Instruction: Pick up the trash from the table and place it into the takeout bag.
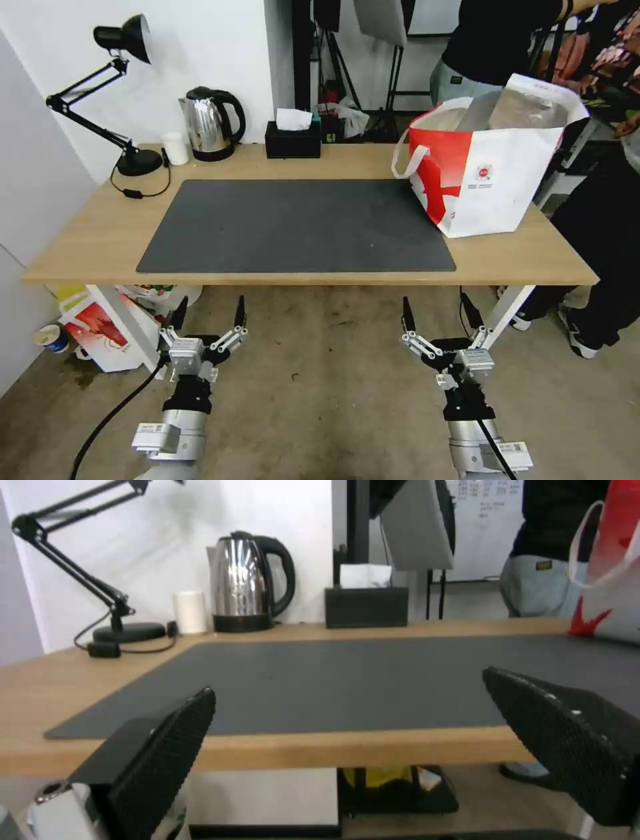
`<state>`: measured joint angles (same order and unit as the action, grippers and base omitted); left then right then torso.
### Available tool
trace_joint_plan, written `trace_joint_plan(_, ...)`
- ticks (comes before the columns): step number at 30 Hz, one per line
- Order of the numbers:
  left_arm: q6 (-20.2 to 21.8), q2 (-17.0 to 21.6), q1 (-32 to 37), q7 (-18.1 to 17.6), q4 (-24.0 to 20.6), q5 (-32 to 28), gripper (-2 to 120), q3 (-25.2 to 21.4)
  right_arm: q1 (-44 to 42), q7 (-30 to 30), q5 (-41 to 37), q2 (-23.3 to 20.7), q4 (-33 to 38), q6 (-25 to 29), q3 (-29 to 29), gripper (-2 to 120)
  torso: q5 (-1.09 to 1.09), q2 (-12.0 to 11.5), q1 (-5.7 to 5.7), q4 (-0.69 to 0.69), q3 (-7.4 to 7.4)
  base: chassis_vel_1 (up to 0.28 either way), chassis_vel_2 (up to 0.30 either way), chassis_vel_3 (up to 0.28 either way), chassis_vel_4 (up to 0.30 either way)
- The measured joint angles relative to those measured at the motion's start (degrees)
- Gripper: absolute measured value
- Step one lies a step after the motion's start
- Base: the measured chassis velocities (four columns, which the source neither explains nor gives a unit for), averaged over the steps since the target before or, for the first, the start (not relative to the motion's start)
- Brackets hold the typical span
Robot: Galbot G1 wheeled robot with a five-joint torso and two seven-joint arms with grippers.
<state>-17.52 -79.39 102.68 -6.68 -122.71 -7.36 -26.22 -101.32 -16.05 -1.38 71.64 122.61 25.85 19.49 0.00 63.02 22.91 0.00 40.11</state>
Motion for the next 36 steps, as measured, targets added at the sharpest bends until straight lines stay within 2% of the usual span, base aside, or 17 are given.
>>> trace_joint_plan(22,0.79,0.43,-0.9,-0.32,2.55,-1.37,100,0.66,0.0,0.0,0.0,0.0,0.0,0.0,0.0,100,0.0,0.0,0.0,0.0,0.0,0.0,0.0,0.0,0.0)
trace_joint_plan(36,1.57,0.24,-2.28,-0.41,2.13,-2.44,100,0.25,0.0,0.0,0.0,0.0,0.0,0.0,0.0,100,0.0,0.0,0.0,0.0,0.0,0.0,0.0,0.0,0.0)
